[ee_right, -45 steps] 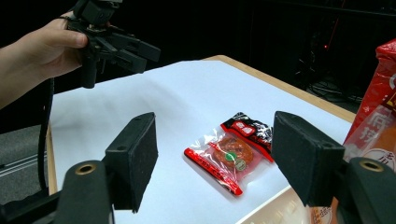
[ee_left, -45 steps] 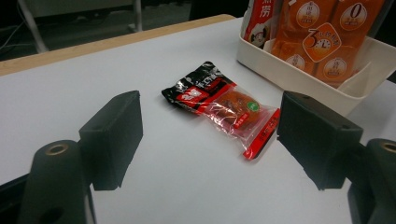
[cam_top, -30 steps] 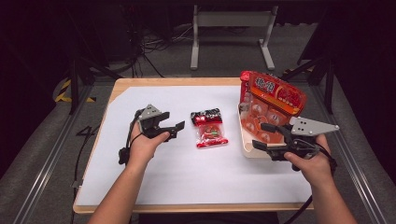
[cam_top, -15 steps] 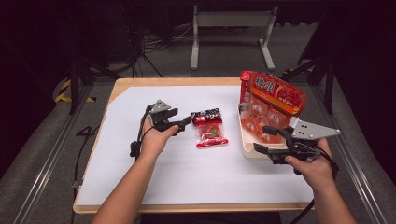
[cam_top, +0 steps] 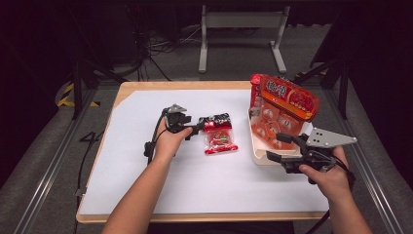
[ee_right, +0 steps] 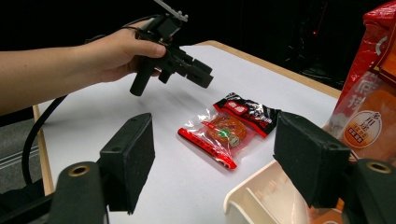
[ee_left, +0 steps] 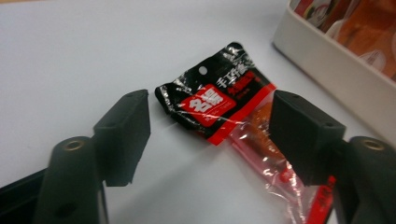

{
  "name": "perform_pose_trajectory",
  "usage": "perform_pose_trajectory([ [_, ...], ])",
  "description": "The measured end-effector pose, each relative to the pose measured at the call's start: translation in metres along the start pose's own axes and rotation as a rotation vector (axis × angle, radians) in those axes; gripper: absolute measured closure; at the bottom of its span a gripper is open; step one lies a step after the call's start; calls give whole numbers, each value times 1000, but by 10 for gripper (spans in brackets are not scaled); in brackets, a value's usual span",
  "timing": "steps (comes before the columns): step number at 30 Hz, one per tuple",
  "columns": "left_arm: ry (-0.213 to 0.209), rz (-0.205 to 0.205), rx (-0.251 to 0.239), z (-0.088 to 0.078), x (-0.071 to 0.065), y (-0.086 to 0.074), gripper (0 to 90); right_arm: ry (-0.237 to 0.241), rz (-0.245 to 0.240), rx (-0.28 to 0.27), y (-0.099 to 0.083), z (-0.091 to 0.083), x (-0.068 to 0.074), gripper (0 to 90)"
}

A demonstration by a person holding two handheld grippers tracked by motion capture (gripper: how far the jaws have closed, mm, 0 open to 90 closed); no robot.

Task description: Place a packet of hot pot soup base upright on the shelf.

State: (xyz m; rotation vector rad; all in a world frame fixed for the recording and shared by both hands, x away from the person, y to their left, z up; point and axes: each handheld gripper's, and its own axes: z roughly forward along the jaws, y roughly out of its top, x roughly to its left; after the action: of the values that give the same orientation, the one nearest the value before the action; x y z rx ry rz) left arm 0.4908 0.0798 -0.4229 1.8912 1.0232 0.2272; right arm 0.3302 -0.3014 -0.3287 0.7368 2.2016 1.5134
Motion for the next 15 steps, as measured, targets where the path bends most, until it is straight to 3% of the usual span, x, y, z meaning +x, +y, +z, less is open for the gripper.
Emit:
perform_pose_trajectory([
  [2, 4, -11, 44, 5, 2, -2, 276, 0, 2, 2, 0, 0, 0, 292],
  [5, -16, -32, 86, 10, 2, -5, 342, 0, 2, 4, -1, 1, 0, 291],
  [8, -49, -58, 98, 12, 1, -6, 414, 1, -2, 8, -1, 2, 1, 289],
  [15, -74, -88, 131, 17, 1, -8, 546, 1, -7, 13, -1, 4, 1, 287],
])
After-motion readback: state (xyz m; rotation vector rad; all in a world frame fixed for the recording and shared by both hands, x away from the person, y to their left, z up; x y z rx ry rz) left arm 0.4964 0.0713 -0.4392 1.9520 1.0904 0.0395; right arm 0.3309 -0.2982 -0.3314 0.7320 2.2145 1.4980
